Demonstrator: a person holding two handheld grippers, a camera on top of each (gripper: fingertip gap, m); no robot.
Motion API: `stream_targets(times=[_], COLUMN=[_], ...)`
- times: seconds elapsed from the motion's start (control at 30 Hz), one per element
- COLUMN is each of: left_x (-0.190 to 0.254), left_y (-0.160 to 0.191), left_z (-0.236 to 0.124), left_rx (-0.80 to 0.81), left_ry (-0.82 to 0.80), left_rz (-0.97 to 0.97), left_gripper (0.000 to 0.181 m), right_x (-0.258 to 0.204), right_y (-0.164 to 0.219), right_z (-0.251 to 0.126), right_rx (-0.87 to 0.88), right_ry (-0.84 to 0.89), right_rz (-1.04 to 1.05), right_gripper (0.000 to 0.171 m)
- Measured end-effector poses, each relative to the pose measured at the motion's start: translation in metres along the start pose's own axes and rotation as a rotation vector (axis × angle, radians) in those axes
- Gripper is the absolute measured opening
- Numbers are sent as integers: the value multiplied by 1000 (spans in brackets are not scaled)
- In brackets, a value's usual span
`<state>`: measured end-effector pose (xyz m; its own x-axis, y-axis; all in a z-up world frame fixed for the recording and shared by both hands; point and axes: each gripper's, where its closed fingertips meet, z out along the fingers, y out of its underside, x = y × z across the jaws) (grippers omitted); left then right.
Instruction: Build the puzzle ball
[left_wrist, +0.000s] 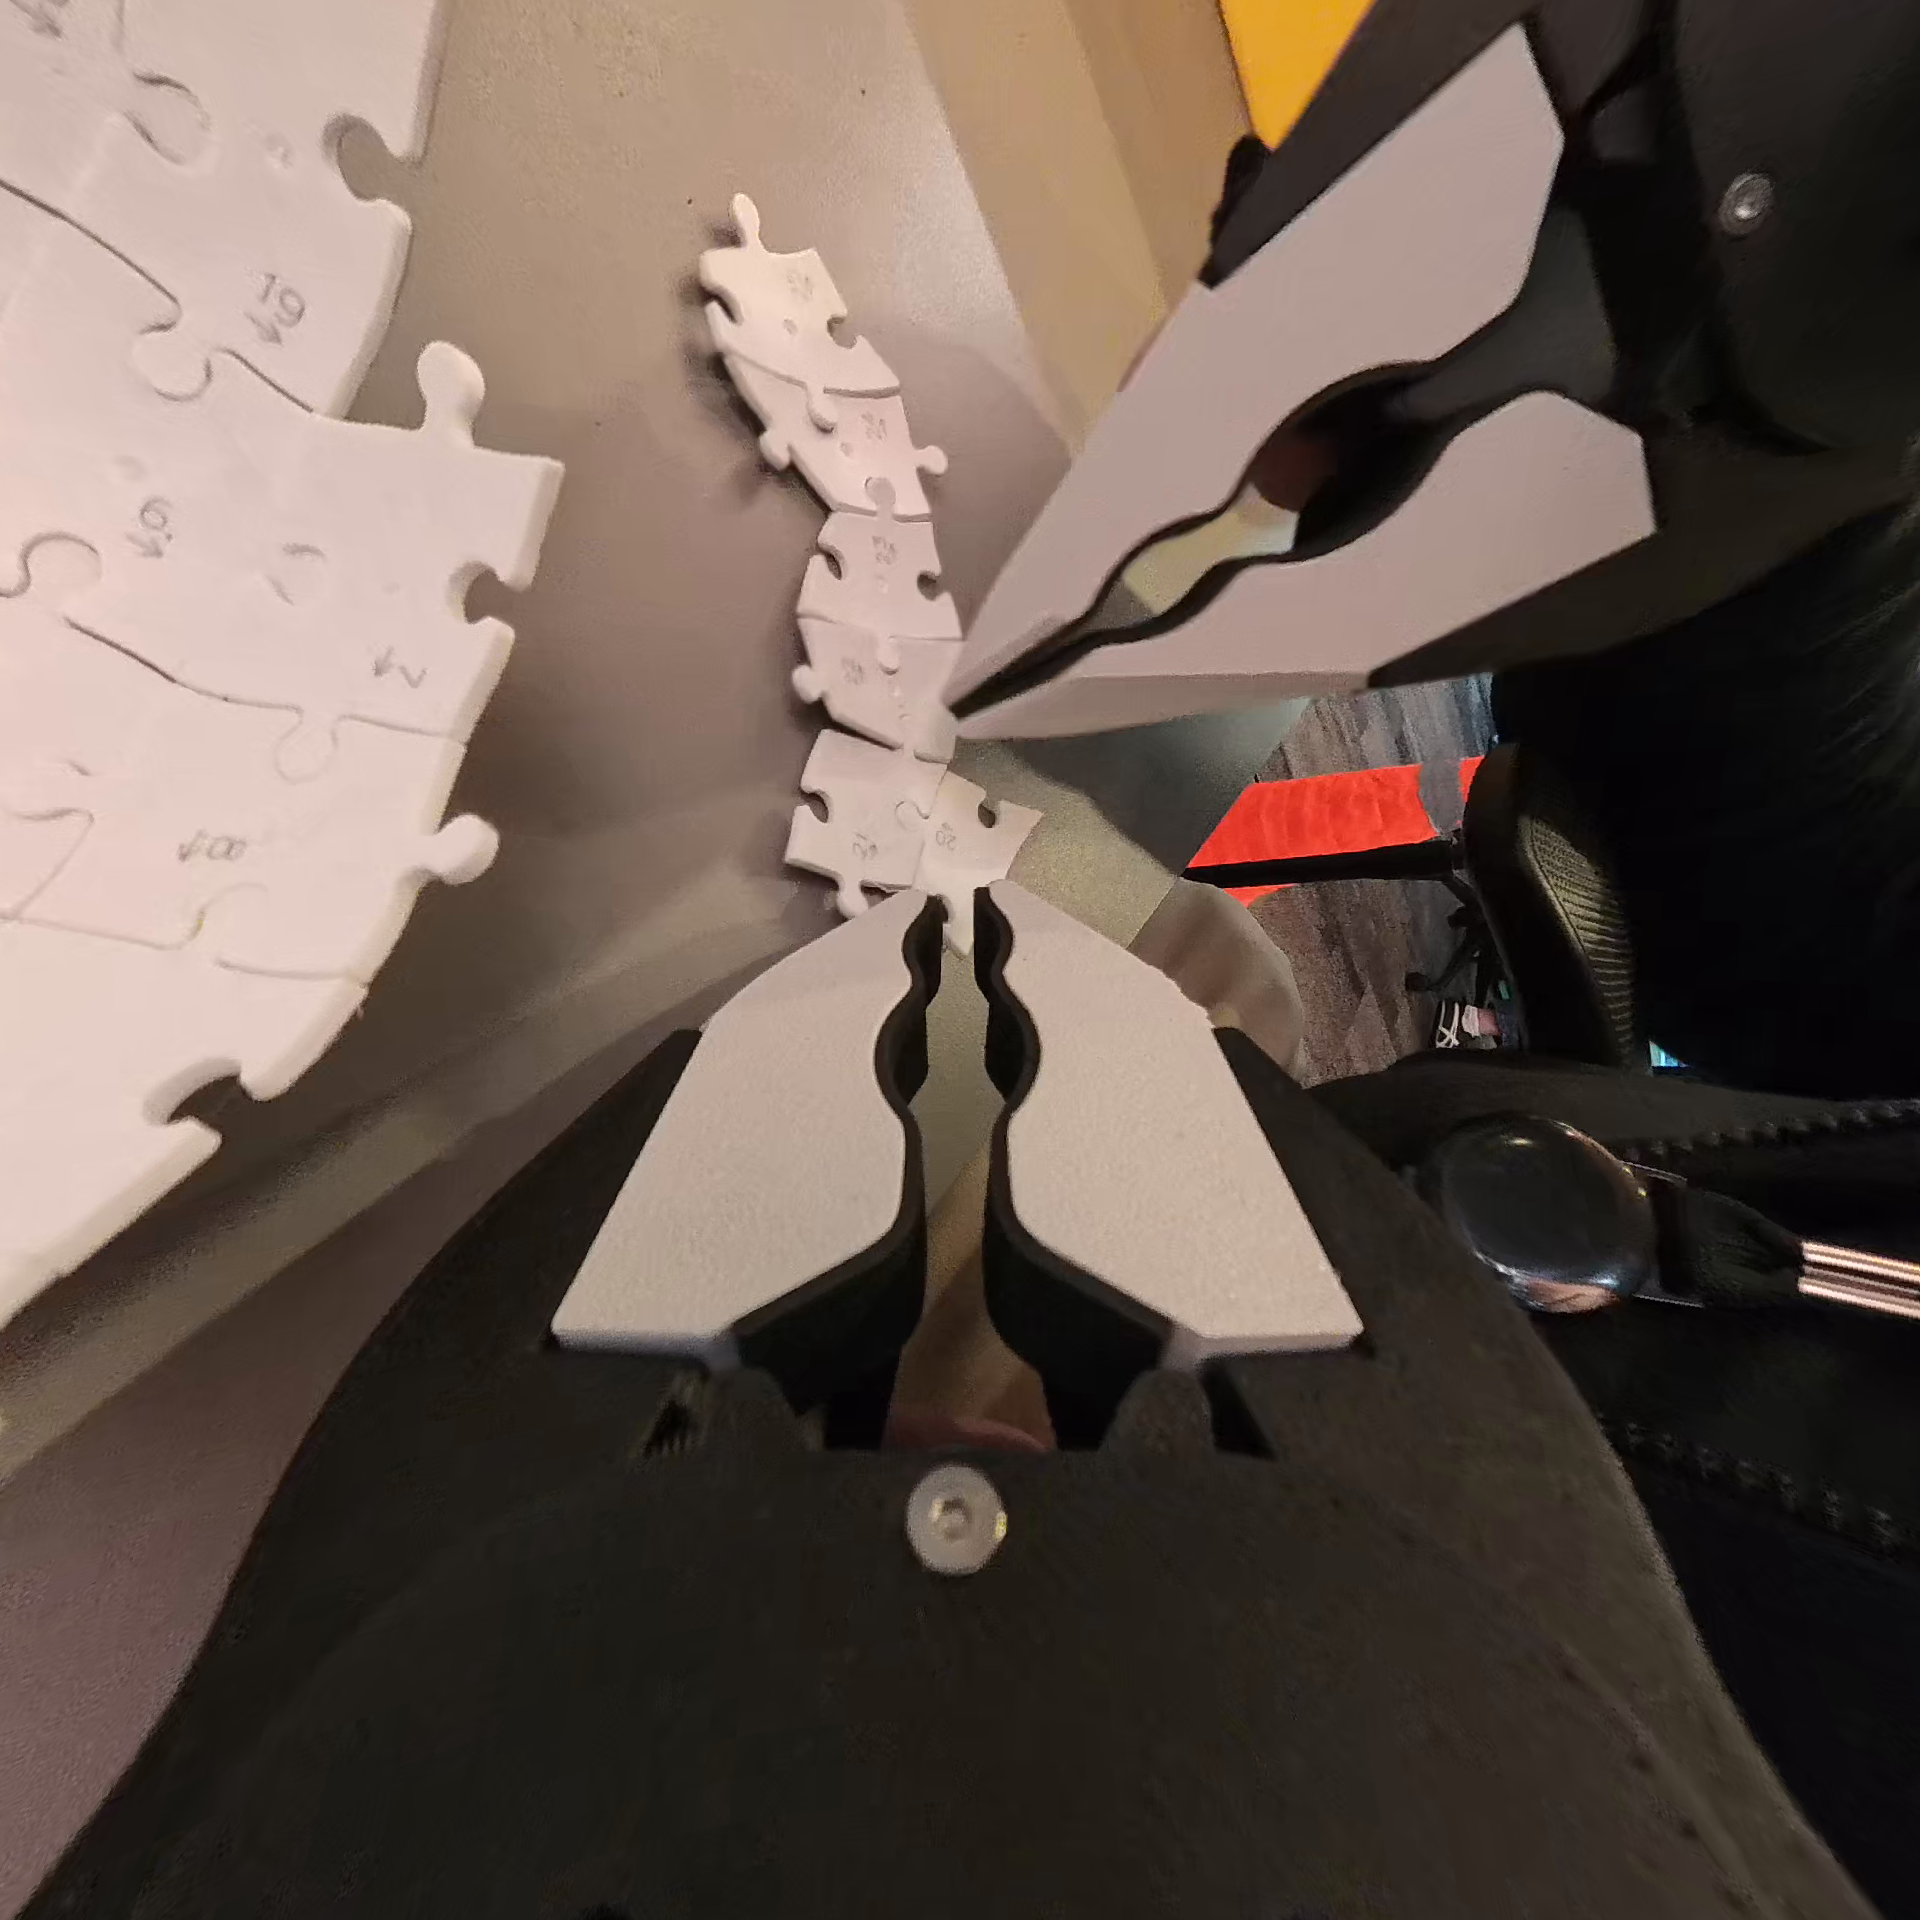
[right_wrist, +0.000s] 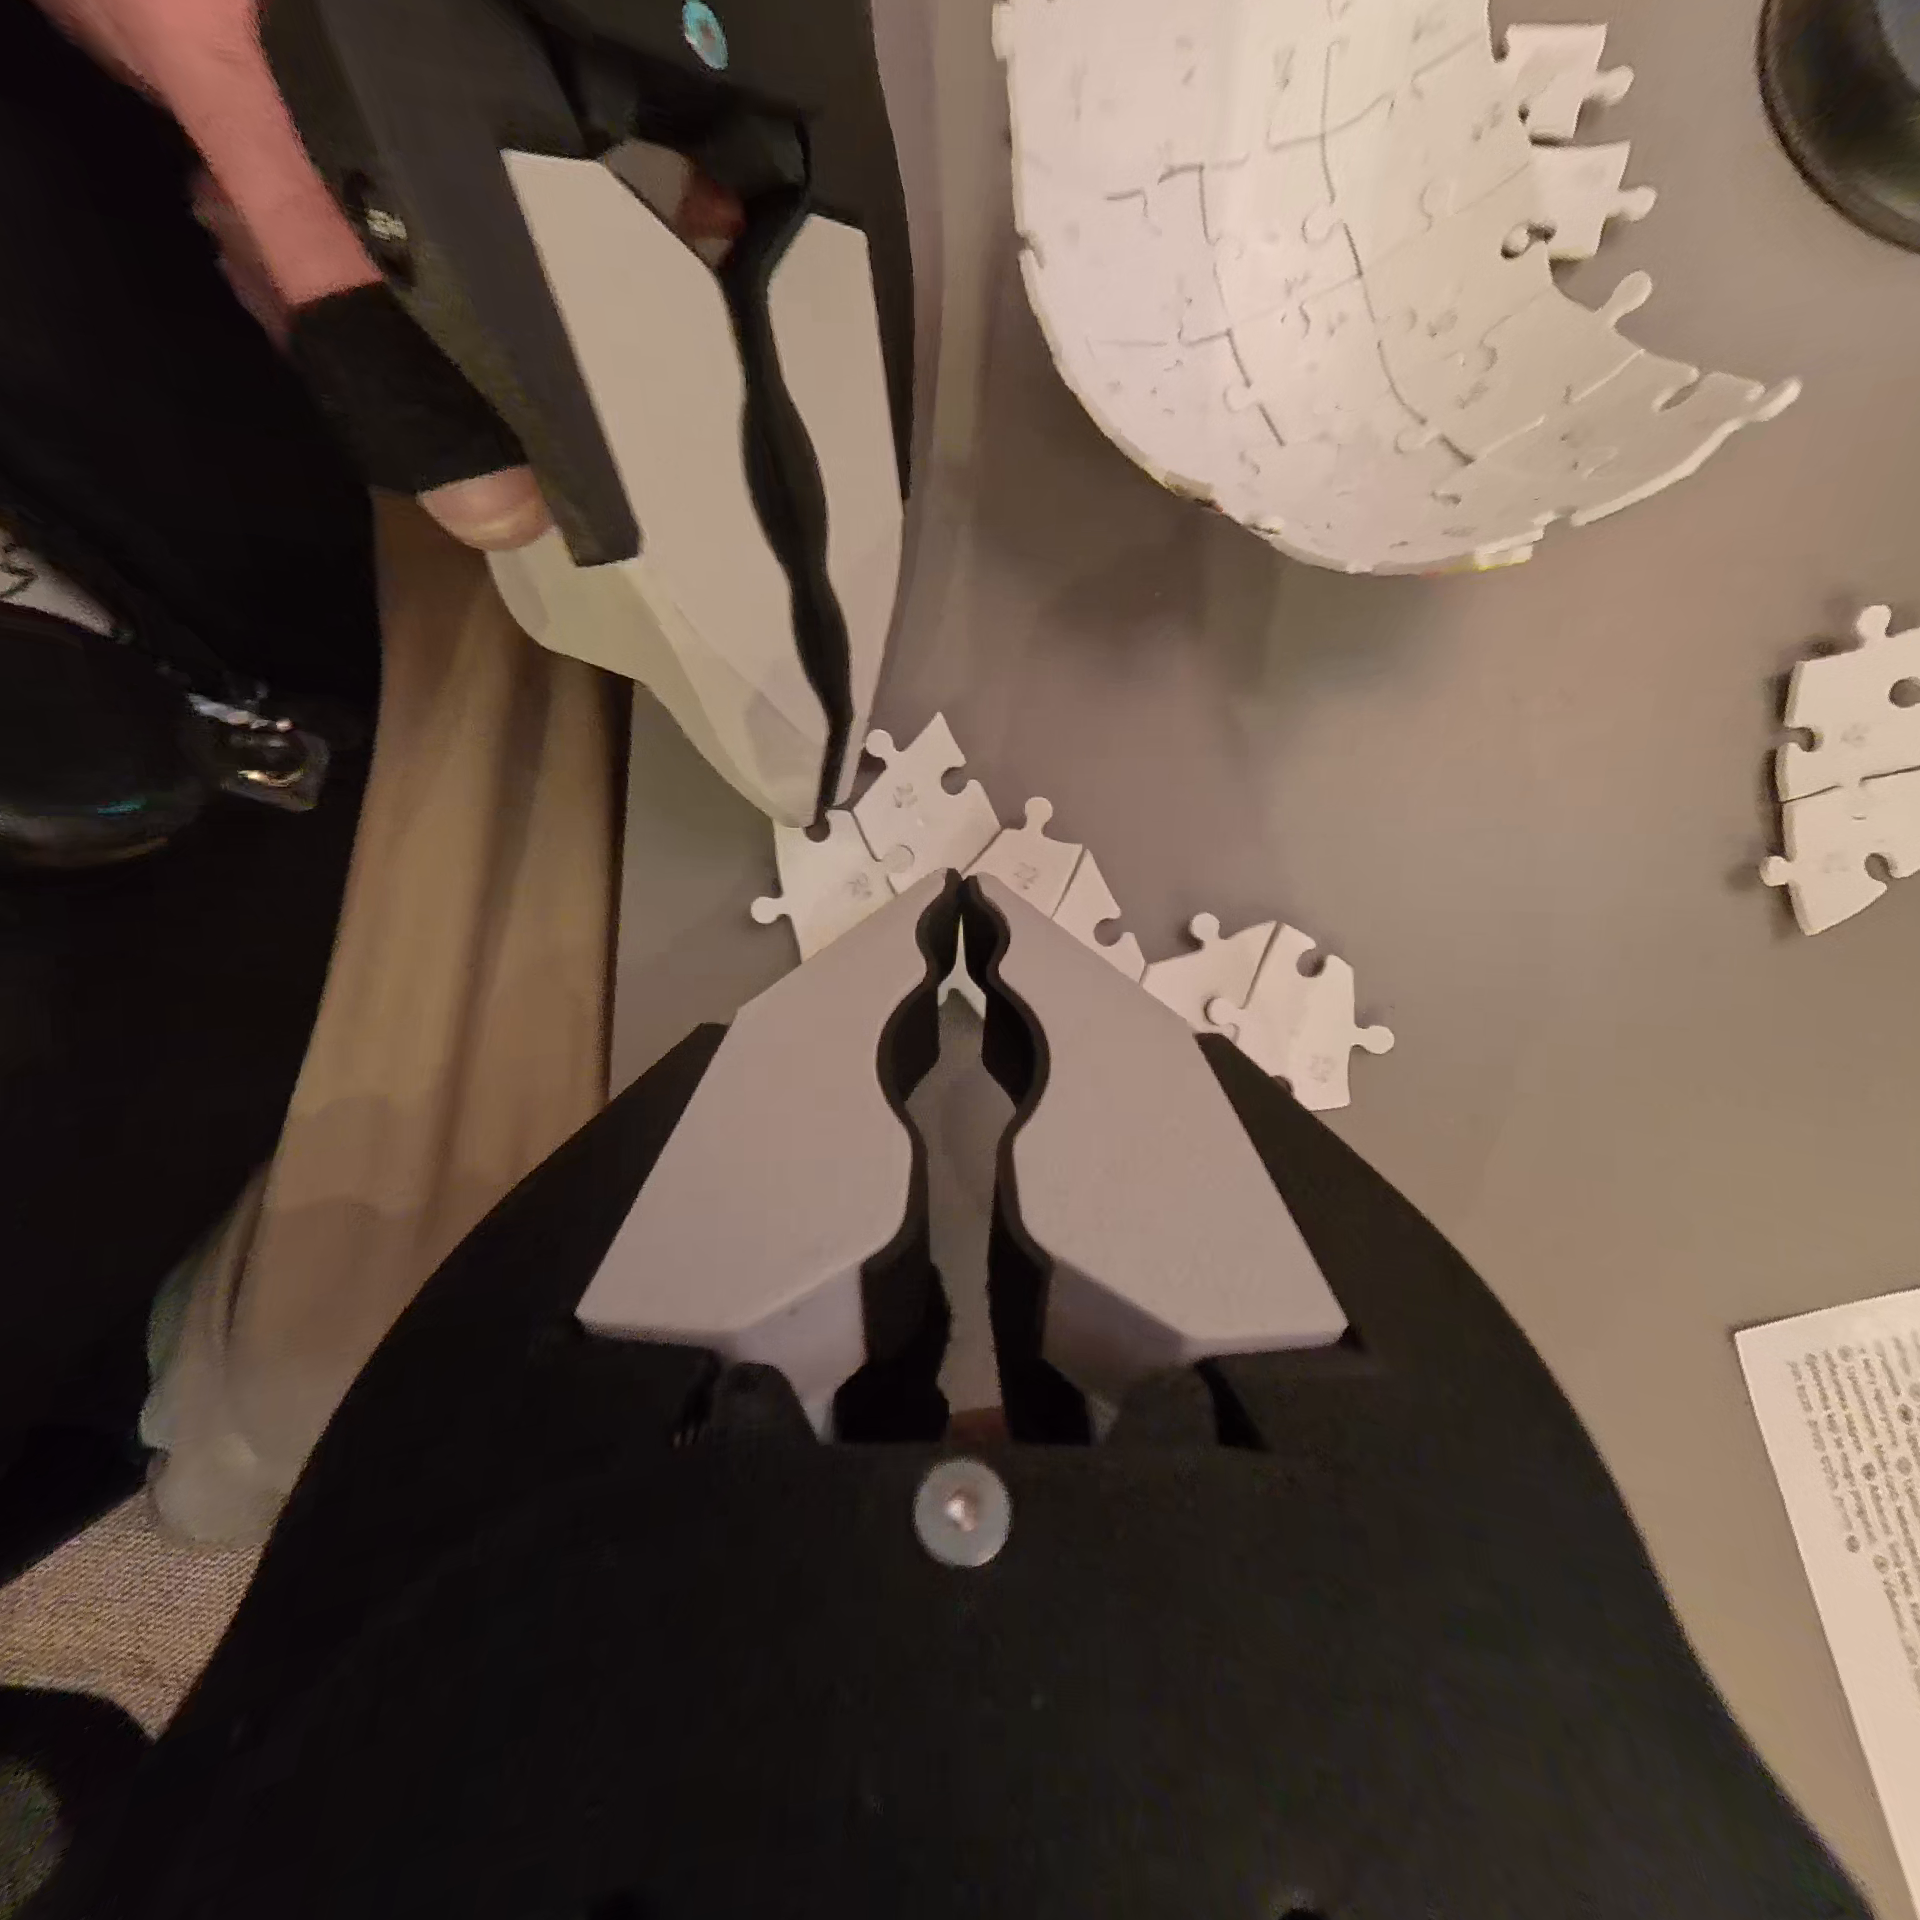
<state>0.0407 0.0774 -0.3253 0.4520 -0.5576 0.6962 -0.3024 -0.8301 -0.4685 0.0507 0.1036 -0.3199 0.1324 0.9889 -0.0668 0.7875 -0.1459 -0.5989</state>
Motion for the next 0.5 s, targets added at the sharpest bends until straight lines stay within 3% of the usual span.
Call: stream_targets(times=[0.03,0.5], left_x=[0,-1], left_y=[0,-3], left_z=[0,-1], left_rx=[2,12], left_ry=[-2,-13], left_rz=[-2,21], left_gripper=[5,11], right_x=[-4,-9], right_y=[-1,9], right_z=[-1,11], right_rx=[6,-75], right_ry=[-13,-53], right_rz=[-7,24], right_gripper=[0,0])
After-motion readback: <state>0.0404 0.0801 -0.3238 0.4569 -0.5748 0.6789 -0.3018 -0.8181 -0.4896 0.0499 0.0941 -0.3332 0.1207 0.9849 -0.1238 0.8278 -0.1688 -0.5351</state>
